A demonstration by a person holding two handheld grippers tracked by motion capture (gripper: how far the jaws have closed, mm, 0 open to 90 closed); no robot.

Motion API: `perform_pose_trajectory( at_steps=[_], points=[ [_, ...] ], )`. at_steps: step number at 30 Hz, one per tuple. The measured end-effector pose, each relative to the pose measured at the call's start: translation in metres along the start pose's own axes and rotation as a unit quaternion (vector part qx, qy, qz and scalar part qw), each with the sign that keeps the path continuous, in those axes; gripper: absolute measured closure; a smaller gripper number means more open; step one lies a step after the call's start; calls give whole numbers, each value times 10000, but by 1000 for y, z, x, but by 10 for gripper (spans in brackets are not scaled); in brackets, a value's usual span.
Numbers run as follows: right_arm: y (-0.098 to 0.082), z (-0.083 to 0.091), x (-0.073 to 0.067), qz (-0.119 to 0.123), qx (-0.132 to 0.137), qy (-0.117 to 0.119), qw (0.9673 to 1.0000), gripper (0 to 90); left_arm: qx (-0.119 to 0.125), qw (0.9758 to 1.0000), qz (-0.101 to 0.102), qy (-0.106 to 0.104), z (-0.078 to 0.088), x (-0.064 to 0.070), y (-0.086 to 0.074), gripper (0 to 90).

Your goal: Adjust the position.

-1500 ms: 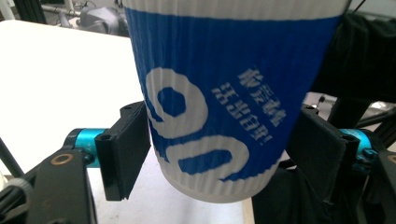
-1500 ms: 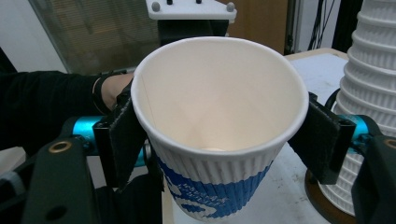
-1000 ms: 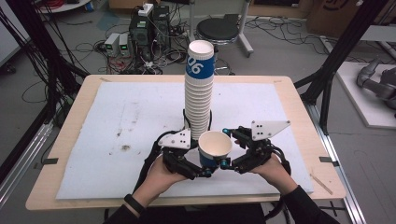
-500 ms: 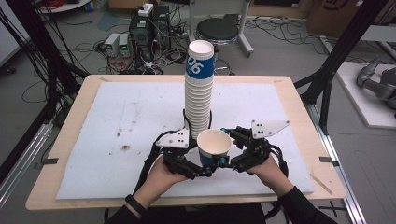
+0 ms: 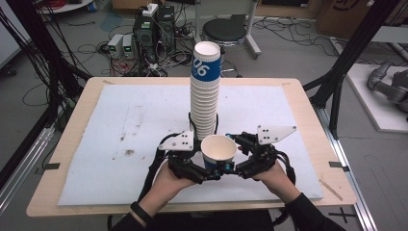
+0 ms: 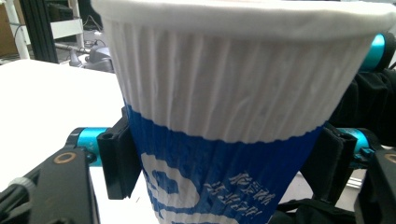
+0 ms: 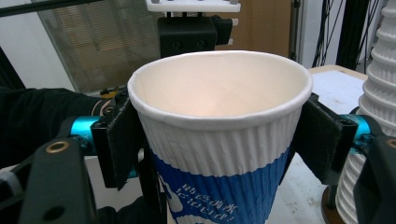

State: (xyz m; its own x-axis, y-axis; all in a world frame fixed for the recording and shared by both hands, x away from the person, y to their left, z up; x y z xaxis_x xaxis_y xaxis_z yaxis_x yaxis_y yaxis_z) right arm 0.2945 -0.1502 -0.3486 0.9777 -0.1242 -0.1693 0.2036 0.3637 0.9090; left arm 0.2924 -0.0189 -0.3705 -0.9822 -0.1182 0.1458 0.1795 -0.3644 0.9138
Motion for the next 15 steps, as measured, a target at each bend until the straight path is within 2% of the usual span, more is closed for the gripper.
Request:
perform_pose_trajectory(
  at_steps=[8, 12, 15],
  points=[
    [-1, 1, 0, -53, 24, 55, 10000, 199, 50, 10000, -2, -76, 1, 0, 1, 263],
    [-2, 0, -1, -74, -60, 80, 9999, 189, 73, 10000, 3, -41, 4, -1, 1, 263],
    [-2, 3, 0, -78, -20, 54, 10000, 189, 105, 9999, 27, -13, 6, -2, 1, 263]
  ],
)
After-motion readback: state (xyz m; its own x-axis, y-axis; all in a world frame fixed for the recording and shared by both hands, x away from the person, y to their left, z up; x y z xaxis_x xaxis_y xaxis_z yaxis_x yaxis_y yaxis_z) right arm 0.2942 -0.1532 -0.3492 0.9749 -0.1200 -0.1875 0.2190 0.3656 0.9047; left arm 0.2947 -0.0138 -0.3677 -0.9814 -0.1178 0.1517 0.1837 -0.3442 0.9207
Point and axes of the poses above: each handheld gripper's, and its own axes: z roughly backward along the jaws, y roughly out of its top, x roughly to its right, the point moved 6 cm from there along -z, roughly forward along the jaws, and after that the axes turned 13 degrees about -x, right-handed, at the moved point
